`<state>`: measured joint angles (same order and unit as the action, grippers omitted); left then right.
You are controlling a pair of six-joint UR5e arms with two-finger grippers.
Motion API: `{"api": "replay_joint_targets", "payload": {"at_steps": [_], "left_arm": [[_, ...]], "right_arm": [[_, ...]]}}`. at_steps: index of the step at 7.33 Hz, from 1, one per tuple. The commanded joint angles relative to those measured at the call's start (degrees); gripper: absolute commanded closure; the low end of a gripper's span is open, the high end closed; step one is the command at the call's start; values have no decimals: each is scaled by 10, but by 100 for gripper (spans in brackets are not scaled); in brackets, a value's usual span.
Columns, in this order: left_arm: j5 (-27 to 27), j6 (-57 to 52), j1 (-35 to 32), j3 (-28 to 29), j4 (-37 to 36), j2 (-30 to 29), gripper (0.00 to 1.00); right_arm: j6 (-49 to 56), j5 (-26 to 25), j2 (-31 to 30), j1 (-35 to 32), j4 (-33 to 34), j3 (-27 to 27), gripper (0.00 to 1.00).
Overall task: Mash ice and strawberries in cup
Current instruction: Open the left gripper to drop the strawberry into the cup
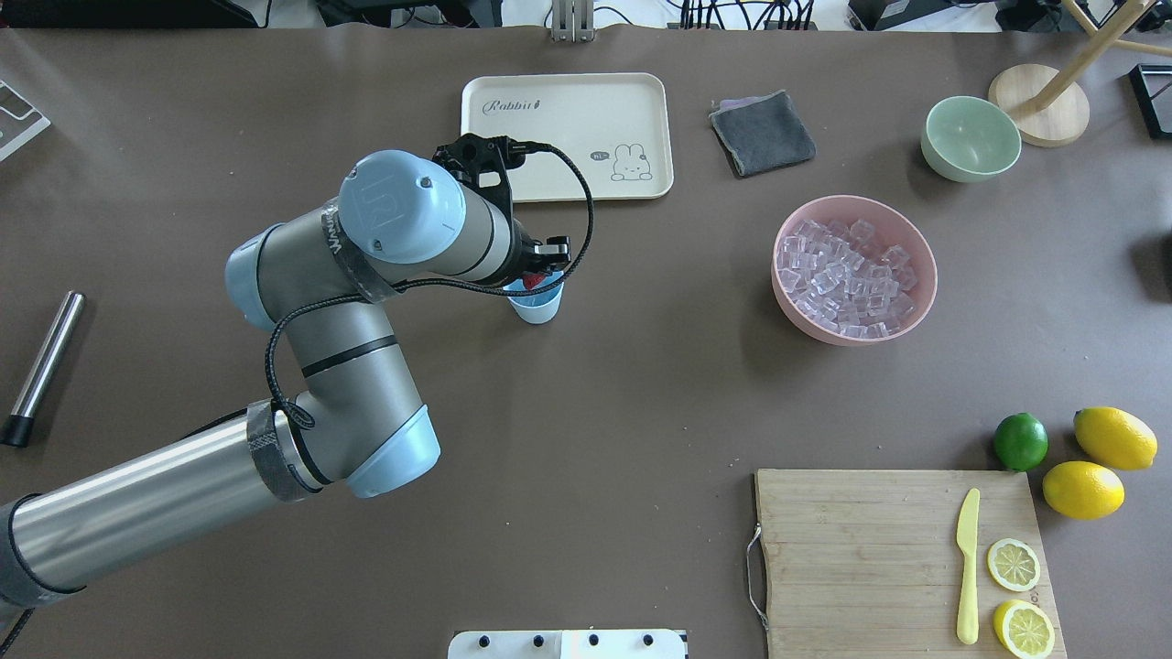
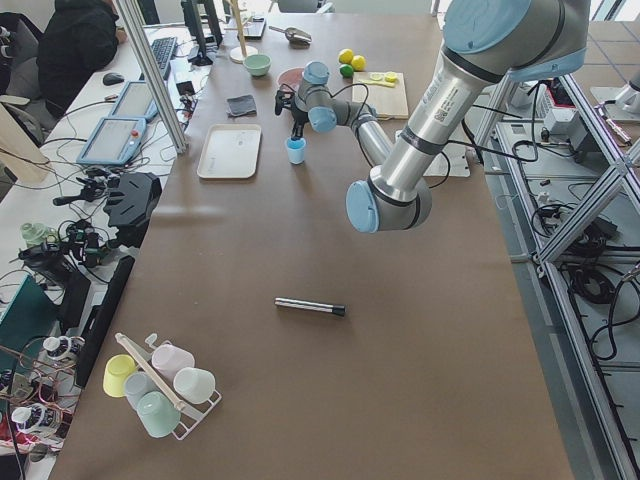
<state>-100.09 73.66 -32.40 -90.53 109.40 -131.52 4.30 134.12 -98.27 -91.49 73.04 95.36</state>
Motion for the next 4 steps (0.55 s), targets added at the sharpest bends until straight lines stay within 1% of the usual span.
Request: {"api": "replay_joint_targets", "payload": {"at_steps": [1,2,3,4], "left_arm": [[3,-1,3,-5,0,7,65],[5,1,3,-4,0,7,45],[6,1,2,-4,0,7,33],[6,2,2,-5,0,7,28]], "right_arm": [[0,-1,-3,0,-1,0,1],[0,-1,-5,0,-2,0,1],[0,-1,-6,0,-2,0,1],[0,-1,-7,0,-2,0,1]]}}
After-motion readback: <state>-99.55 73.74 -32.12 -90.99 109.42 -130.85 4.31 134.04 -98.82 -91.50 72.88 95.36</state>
